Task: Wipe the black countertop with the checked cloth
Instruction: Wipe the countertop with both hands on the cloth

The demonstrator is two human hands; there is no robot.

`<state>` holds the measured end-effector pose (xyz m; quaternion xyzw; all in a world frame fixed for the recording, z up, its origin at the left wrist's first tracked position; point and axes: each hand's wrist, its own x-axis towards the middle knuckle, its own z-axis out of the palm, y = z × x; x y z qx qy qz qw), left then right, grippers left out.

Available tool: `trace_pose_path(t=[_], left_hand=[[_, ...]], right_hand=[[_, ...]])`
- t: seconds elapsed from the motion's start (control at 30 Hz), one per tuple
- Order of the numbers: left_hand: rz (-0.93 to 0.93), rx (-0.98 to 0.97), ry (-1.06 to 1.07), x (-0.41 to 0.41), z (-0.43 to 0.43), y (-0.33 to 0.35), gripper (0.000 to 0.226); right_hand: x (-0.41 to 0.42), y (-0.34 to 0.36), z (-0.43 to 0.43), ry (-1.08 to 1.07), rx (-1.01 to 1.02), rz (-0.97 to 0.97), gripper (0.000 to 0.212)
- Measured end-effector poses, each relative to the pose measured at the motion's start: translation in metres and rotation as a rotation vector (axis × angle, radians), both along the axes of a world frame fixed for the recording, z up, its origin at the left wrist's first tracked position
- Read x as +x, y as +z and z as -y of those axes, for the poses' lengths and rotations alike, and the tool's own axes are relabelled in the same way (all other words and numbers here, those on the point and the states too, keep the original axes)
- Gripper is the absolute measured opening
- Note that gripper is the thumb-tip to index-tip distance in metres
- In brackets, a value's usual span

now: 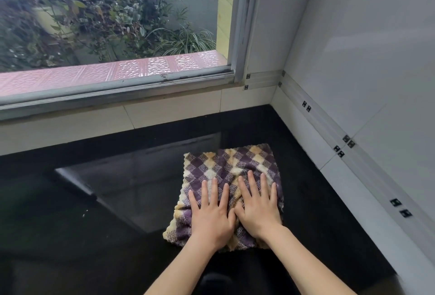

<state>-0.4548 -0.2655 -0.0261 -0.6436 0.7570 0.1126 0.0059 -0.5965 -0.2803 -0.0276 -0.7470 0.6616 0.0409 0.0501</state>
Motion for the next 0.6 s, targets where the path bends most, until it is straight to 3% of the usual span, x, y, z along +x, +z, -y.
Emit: trace_pose_path(t=[0.6], left_hand=[[-0.049, -0.212, -0.035, 0.034, -0.099, -0.026, 0.065]], right_hand=[[0.024, -0.018, -0.113, -0.024, -0.149, 0.121, 0.076]])
